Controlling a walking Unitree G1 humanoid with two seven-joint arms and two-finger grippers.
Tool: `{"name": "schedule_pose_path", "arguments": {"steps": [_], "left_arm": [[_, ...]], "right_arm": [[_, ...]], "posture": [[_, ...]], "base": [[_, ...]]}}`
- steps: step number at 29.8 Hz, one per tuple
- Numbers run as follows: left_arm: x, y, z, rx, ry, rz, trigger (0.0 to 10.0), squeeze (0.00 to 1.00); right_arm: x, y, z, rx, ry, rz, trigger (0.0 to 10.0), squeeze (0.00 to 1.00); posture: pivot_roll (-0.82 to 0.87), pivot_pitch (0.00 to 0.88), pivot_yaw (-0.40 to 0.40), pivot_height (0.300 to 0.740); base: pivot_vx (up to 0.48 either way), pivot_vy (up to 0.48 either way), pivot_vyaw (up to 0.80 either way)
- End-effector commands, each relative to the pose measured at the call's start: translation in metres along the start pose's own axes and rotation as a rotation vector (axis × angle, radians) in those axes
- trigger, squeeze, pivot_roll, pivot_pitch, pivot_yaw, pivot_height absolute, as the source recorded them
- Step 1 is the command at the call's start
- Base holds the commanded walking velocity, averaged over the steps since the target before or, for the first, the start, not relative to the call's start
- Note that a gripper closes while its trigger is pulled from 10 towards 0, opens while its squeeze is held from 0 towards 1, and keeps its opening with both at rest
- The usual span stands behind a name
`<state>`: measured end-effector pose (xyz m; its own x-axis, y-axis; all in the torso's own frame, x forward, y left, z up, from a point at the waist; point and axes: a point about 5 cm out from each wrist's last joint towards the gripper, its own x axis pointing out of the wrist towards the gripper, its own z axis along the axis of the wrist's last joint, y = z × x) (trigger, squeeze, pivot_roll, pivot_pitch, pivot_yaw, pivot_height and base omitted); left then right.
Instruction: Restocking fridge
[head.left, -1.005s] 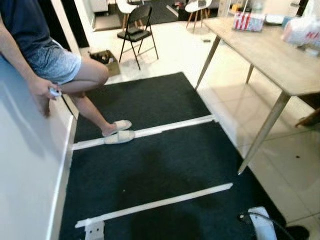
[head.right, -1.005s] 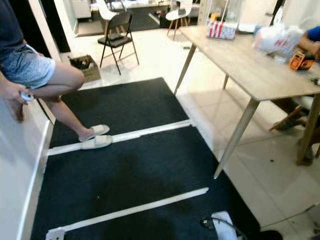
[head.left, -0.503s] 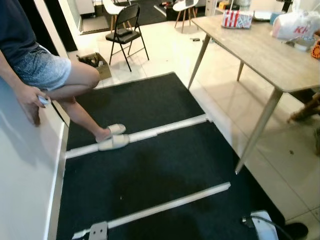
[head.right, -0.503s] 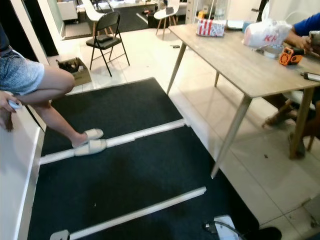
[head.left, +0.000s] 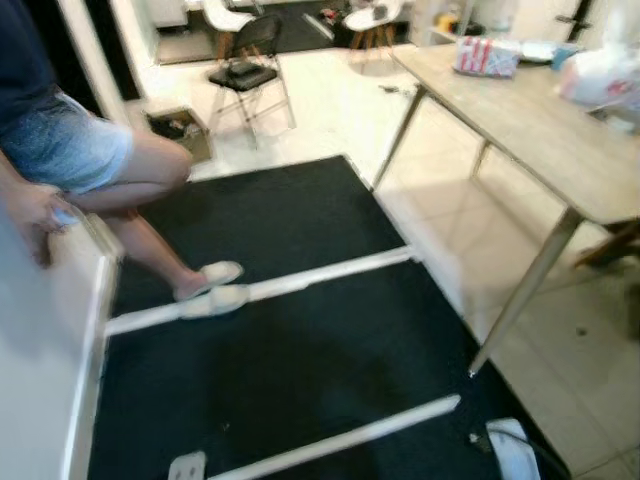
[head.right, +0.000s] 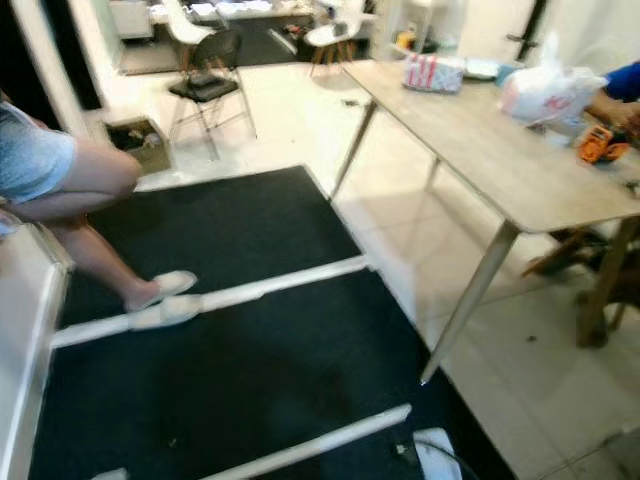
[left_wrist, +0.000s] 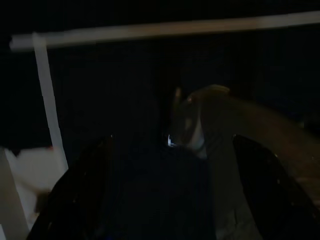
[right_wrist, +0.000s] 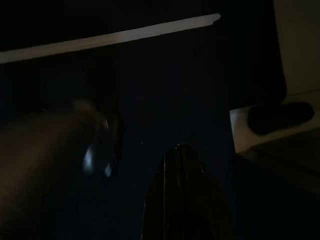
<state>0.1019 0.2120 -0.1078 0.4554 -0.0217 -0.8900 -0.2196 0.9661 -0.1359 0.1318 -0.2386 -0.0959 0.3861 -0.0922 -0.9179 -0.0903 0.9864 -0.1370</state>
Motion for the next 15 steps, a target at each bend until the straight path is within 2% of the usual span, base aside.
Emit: {"name": "schedule_pose_path", "arguments": {"steps": [1,12,15], "left_arm": [[0.0005,-0.0008,0.0009,0.01,0.003,-0.002,10.0,0.0],[0.0007,-0.0026,-0.0003,0.011,0.007,-0.007,10.0,0.0],[0.0007,-0.0027,-0.0003,0.011,0.007,-0.008,10.0,0.0]], "right_arm": [[-0.001,-0.0059,-0.0026,0.009,0.011,-0.015,10.0,0.0],[-0.0012,-0.0086,-0.0007,-0.006,0.016,-0.017,10.0,0.0],[-0.0011,-0.0086,-0.0004,-0.003,0.02,-0.015,10.0,0.0]], "posture": [[-0.03,0.0,0.028,0.74],[-0.03,0.0,0.029,0.74],[-0.03,0.0,0.029,0.74]], "base": [[0.36,0.0,-0.79],[0.361,0.0,0.0],[0.364,0.0,-0.8]]}}
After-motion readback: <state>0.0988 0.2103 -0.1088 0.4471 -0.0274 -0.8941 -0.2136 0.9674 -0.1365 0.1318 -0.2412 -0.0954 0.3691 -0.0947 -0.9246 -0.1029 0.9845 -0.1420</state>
